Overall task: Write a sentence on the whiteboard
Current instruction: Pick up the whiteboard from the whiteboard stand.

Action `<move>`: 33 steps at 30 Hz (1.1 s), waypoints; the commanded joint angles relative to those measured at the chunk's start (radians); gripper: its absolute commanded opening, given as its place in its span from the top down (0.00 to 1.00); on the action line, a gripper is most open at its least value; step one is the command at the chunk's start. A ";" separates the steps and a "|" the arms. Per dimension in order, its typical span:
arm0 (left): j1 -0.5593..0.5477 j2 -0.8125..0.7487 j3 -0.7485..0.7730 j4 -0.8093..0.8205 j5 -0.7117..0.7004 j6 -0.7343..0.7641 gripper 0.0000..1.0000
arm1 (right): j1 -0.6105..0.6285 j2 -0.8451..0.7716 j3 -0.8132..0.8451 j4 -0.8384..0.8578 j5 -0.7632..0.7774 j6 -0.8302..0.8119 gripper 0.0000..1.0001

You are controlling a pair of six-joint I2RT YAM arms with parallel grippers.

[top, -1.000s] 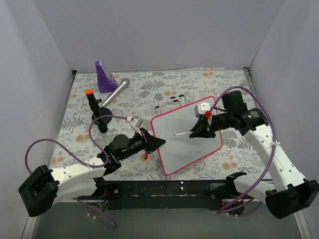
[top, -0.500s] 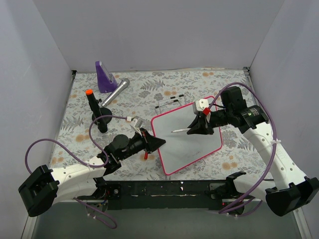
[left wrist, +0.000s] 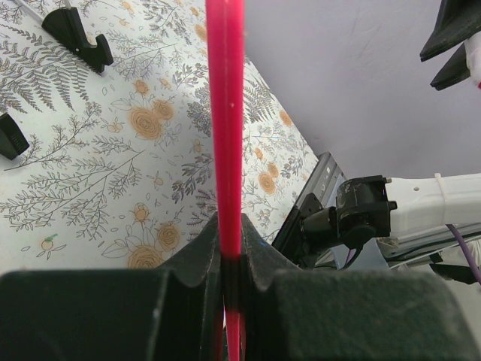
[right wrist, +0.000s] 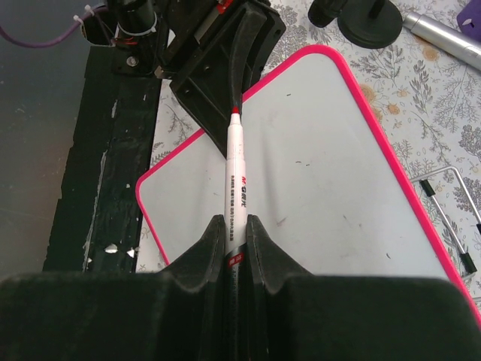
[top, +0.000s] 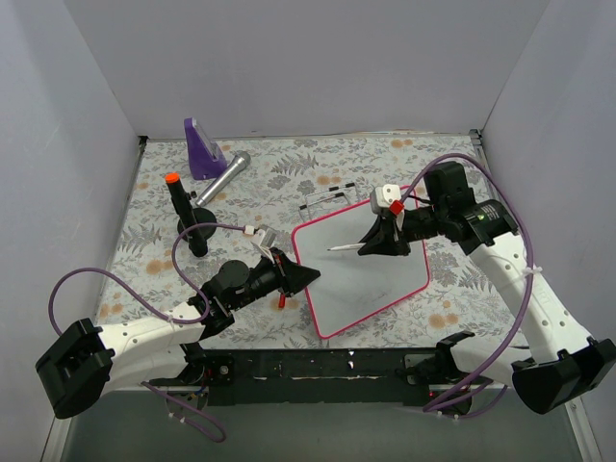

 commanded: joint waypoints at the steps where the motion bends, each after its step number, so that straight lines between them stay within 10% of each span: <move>1: -0.005 -0.024 0.007 0.119 -0.019 0.004 1.00 | 0.013 0.011 0.050 0.043 -0.012 0.039 0.99; 33: -0.008 -0.022 -0.001 0.129 -0.020 -0.002 1.00 | 0.045 -0.021 0.039 0.041 0.030 0.044 0.99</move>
